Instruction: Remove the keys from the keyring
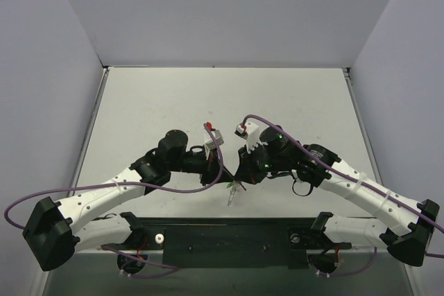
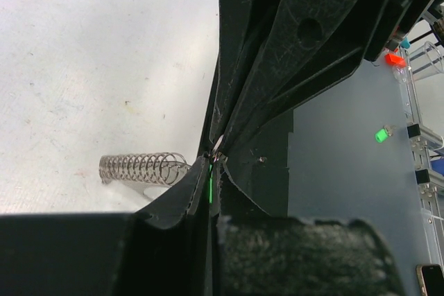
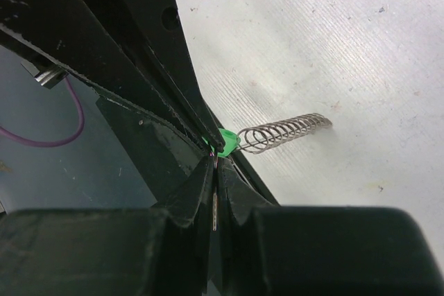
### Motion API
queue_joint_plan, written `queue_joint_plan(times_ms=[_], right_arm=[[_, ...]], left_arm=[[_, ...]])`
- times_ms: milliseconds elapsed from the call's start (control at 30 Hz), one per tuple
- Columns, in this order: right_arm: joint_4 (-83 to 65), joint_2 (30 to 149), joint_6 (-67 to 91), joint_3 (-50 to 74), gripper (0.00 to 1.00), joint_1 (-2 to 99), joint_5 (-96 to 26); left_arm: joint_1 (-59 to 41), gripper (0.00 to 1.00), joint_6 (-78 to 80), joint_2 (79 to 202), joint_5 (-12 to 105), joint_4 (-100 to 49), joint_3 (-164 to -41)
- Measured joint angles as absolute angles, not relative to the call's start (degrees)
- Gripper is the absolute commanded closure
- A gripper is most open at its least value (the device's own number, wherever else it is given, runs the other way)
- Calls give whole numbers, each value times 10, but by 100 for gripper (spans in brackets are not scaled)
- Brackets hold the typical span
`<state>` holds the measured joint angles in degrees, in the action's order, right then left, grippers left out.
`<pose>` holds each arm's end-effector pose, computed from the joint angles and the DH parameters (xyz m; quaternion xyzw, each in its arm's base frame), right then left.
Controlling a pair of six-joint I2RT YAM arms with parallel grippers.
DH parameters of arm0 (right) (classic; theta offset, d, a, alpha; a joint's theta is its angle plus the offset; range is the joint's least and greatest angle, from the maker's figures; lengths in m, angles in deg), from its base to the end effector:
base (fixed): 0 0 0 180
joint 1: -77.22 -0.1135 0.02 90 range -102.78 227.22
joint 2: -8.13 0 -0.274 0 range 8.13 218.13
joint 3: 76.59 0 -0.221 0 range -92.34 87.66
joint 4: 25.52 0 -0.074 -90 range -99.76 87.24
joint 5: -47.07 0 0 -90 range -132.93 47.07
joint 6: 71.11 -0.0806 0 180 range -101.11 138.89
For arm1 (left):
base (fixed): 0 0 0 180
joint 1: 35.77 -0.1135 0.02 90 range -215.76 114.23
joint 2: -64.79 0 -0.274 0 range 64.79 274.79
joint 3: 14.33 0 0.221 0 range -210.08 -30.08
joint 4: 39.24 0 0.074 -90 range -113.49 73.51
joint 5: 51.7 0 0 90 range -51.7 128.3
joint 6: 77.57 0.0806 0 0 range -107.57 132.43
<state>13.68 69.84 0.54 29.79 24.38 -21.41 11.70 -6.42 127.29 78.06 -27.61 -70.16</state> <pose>0.1207 0.2082 0.3321 -0.3415 0.7724 0.4272 0.3229 0.1256 -0.2132 0.2882 0.3814 0.6894 -0.5320 0.3103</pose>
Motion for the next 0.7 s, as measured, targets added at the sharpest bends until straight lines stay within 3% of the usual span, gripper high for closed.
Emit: queue_joint_plan(times_ms=[100,700], right_arm=[[137,698,5,298,100,244,-214],[64,655,-65,368,100,247,-243]], left_arm=[[117,100,-66,1275,782,-278,-702],[118,100,-193,1278,755,-413,-630]])
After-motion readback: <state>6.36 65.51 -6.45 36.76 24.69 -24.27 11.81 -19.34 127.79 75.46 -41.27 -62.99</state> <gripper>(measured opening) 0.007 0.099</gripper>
